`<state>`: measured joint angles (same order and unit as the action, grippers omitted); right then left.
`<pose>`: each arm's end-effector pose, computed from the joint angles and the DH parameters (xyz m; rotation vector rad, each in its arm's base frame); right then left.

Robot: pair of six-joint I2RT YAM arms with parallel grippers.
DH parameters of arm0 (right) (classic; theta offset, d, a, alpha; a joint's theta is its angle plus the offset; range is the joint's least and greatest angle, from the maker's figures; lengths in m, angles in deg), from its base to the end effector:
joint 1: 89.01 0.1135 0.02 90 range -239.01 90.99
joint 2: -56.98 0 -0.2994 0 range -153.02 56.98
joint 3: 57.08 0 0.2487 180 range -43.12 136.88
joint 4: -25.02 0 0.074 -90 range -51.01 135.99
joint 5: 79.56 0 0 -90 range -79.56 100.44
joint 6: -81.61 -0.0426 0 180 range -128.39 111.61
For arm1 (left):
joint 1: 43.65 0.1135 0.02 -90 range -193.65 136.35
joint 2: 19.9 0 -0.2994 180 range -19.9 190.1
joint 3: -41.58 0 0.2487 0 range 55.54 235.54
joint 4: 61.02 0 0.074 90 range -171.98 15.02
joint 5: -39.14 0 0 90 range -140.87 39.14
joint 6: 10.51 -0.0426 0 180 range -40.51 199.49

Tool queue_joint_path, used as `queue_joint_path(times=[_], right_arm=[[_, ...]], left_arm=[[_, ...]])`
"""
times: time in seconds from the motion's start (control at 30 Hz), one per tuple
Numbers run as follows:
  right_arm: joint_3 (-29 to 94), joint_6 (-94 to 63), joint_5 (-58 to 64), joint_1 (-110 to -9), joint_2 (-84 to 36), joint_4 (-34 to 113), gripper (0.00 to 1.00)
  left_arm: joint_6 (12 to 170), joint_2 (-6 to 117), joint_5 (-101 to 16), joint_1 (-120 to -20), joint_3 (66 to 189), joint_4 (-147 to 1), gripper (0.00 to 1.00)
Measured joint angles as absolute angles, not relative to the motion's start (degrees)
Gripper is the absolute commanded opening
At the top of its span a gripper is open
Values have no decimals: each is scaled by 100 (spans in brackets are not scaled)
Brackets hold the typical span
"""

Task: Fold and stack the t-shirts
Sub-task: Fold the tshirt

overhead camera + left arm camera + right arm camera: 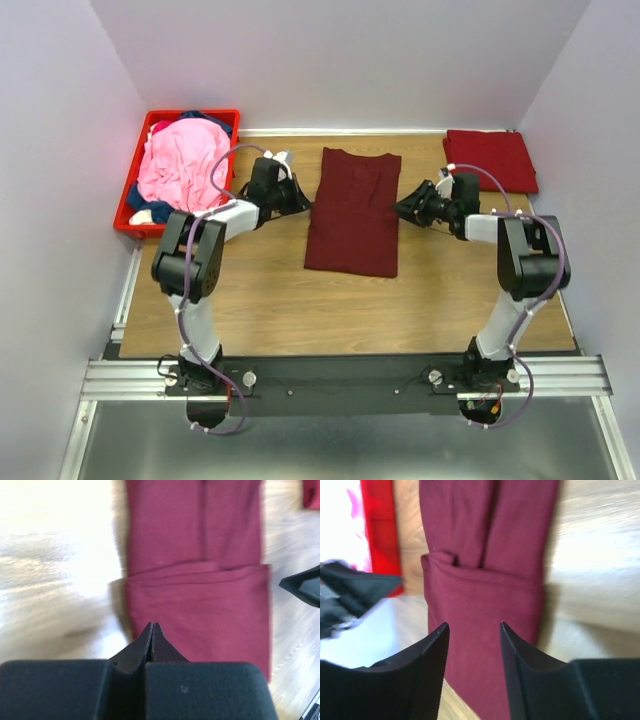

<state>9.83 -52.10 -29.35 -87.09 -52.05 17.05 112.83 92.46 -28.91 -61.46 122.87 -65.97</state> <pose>0.3893 0.0403 0.1698 0.3935 2.2231 1.1953 0.4128 -0.1494 0.1953 -0.0853 2.2991 -0.9039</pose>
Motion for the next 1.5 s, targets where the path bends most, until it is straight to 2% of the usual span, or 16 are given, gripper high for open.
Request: queue_joint_path(times=[0.03,0.13,0.27,0.33,0.63,1.07,1.5], right_arm=[[990,-5057,-2769,-8655,-4991,1974,58],[1003,-4515,-2089,-8285,-4200,2938,71],[972,-3990,-1012,-7649,-3437,4245,74],[909,-3876,-585,-7350,-3208,4669,75],[491,-3745,785,-6567,-3033,5970,70],[454,-3929,1445,-5979,-3190,6203,63],[636,-4128,2075,-5627,-3422,6402,50]], left_arm=[[11203,8933,-3024,-6187,12237,-6737,2],[10951,8039,-3584,-6364,12128,-7080,24],[10711,6874,-4272,-6648,11686,-7364,50],[10615,6448,-4554,-6786,11415,-7493,56],[10610,5797,-5461,-7361,10224,-8319,67],[10824,5707,-5971,-7859,10005,-8549,67],[10822,6181,-6364,-8237,10362,-8874,66]])
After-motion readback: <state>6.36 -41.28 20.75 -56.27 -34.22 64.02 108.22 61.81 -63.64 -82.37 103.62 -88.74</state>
